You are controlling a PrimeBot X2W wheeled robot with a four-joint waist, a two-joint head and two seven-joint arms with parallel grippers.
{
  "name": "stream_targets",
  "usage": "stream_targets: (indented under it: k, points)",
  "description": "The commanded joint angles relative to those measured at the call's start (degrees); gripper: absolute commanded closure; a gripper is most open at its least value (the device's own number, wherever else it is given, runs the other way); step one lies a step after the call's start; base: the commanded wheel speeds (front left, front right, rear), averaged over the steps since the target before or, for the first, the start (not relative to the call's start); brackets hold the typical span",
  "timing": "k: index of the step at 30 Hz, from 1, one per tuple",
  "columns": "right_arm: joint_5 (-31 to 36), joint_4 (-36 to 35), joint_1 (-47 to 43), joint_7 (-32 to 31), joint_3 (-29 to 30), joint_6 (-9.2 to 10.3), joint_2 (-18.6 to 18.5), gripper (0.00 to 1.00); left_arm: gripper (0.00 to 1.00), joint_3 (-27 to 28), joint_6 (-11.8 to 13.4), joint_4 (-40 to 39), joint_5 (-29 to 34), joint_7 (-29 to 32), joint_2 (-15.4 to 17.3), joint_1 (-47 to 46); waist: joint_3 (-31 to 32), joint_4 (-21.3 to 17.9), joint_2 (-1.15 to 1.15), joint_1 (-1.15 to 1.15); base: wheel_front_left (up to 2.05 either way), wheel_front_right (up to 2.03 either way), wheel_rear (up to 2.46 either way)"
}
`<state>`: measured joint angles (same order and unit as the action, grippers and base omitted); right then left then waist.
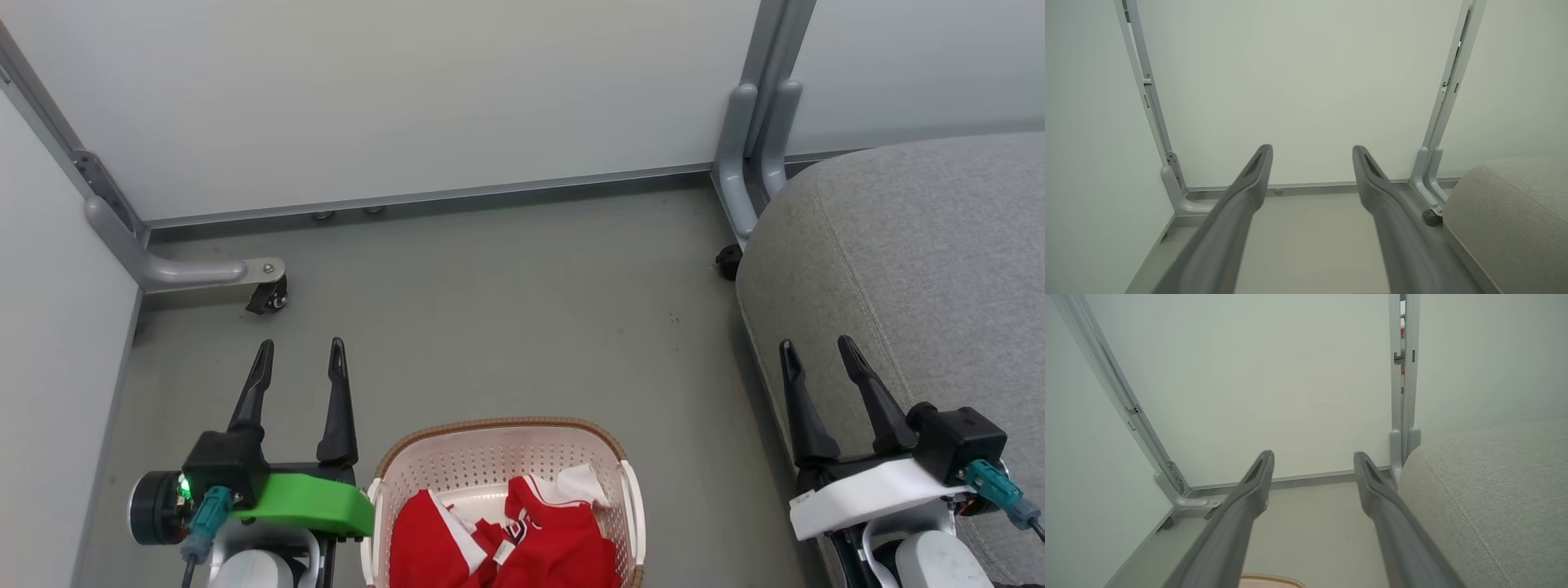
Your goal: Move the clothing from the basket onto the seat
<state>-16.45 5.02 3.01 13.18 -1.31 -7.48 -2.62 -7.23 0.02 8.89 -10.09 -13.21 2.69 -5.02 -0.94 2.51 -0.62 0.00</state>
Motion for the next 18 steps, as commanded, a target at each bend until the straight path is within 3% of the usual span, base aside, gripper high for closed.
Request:
stream_targets:
  k: [1,18]
  points:
    - [1.3,-0.3,-0.4,0.6,-0.1,-0.02,-0.4,0.0,0.0,-0.1,0.4,0.0,1.4,-0.5,0.4,-1.1,0.0,0.1,0.54,0.0,0.0,0.0,0.0]
    - [6.5,1.9,-0.5,2.1,-0.3,-0.01,-0.4,0.0,0.0,-0.6,0.0,1.0,6.0,-2.0,0.4,-0.8,0.1,0.5,0.62,0.0,0.0,0.0,0.0]
